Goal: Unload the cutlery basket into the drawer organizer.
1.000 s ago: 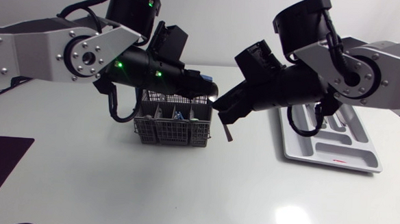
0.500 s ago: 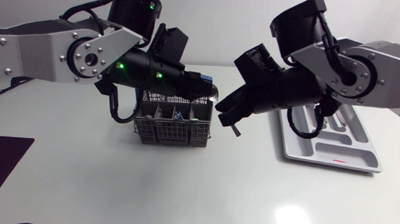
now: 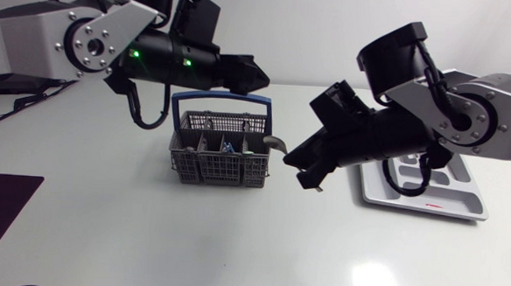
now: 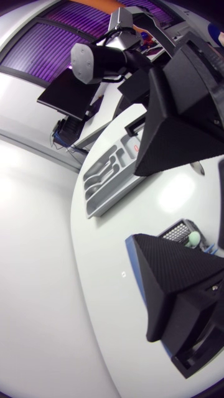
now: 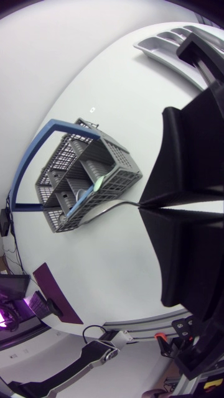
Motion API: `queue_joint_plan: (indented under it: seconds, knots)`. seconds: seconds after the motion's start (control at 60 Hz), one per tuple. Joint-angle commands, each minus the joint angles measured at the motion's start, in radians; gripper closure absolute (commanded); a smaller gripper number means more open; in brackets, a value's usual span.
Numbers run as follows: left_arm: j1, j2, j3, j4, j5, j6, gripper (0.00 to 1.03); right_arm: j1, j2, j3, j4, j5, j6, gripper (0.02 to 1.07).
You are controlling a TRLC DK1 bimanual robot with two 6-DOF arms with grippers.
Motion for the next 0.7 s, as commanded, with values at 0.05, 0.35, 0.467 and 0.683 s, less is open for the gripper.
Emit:
queue_joint_plan:
  seconds: [0.05, 0.35, 0.467, 0.683]
  knots:
    - [0.060, -0.010, 0.060, -0.012, 0.001, 0.100, 0.29, -0.143, -0.021, -0.041, -0.057, -0.063, -0.135, 1.01]
    - [0.040, 0.009, 0.052, -0.142, -0.042, 0.424, 0.29, -0.495, 0.057, -0.049, -0.158, -0.117, -0.531, 1.01]
    - [0.016, 0.019, 0.032, -0.160, -0.071, 0.536, 0.29, -0.631, 0.111, -0.023, -0.207, -0.126, -0.704, 1.01]
    - [-0.038, 0.061, 0.017, -0.225, -0.125, 0.720, 0.29, -0.820, 0.243, 0.054, -0.284, -0.125, -0.986, 1.01]
